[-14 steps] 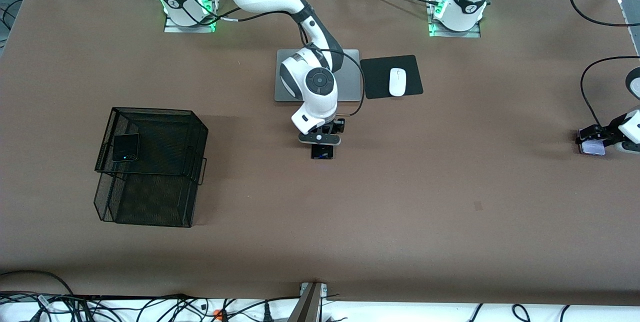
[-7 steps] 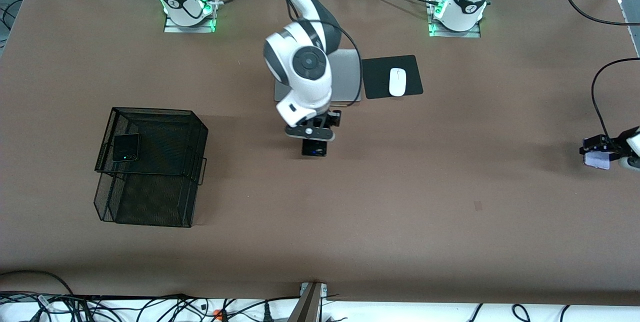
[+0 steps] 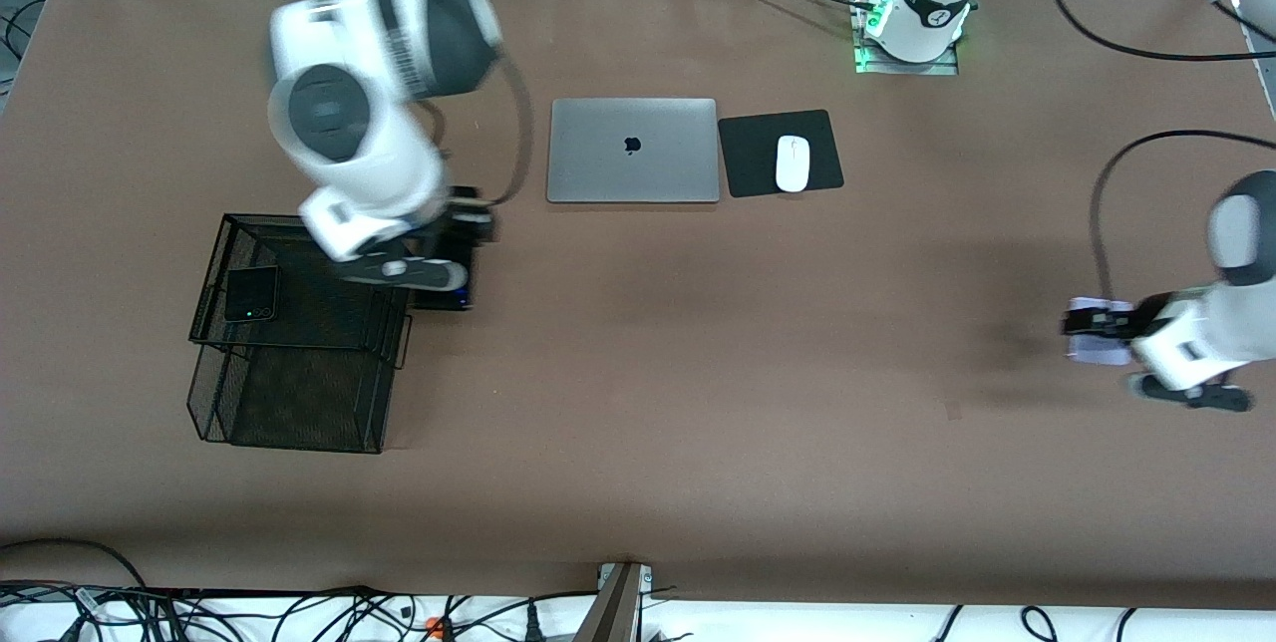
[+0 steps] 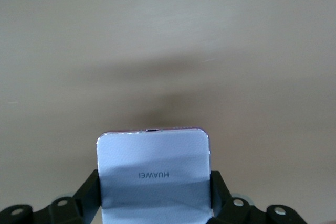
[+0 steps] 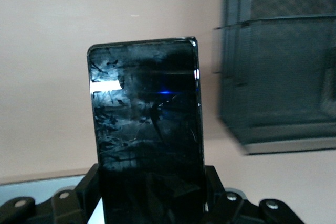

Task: Place phones with both arms
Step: 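Carry the tall phone to the basket while the left gripper moves the white phone, then release the tall phone into the basket while the left gripper sets down the white phone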

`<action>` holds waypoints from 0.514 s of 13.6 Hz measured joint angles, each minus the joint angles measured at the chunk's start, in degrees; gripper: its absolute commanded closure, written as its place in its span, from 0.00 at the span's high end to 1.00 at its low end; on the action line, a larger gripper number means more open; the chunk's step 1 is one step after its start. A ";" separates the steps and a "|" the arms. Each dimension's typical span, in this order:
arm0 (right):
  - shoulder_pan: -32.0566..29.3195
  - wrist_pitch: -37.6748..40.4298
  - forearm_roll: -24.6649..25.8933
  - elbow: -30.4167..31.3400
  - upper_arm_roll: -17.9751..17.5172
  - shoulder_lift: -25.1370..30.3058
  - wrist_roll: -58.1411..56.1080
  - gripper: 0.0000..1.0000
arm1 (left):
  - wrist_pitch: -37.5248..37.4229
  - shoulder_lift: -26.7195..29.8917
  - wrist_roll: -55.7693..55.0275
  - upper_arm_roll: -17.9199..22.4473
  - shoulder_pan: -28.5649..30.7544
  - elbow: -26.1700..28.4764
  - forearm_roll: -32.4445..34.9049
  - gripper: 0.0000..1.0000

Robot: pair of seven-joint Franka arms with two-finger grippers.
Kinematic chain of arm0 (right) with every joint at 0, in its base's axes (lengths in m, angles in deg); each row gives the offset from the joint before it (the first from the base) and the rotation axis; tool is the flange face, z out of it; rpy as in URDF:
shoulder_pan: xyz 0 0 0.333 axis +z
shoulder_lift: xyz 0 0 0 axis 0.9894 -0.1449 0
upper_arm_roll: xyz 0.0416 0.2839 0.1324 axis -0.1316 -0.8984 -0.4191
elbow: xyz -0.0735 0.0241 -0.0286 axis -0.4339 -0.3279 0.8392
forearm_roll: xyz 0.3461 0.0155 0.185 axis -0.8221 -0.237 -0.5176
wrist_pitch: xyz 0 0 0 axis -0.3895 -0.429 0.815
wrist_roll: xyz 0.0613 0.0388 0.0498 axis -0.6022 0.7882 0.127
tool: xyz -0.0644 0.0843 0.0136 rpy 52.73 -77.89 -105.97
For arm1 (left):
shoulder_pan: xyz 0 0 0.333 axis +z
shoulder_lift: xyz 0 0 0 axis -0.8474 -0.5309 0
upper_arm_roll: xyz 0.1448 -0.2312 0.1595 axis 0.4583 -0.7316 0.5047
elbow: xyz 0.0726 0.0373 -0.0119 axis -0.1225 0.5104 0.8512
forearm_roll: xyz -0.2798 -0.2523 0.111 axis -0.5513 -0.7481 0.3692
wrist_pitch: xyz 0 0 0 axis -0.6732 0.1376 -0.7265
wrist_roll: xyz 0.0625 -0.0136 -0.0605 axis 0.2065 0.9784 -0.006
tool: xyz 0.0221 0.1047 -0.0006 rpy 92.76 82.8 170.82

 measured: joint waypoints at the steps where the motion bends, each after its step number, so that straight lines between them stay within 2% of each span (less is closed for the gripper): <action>1: -0.14 -1.33 0.00 3.67 3.00 1.55 -5.15 0.00 | -0.03 -0.04 -4.99 -0.08 -4.08 0.00 -0.13 0.35; 4: -0.51 -9.98 -0.01 15.44 9.01 4.83 -17.46 0.00 | 0.11 -0.08 -15.67 -0.41 -17.10 -0.19 -2.57 0.33; 5: -0.57 -13.59 -0.01 18.90 9.75 5.23 -19.93 0.00 | 1.33 -0.25 -18.20 -0.38 -21.22 -0.19 -4.97 0.34; 7: -0.59 -20.69 -0.06 24.30 9.90 4.99 -22.18 0.00 | 9.15 -1.74 -22.58 -0.04 -27.63 -0.01 -6.58 0.34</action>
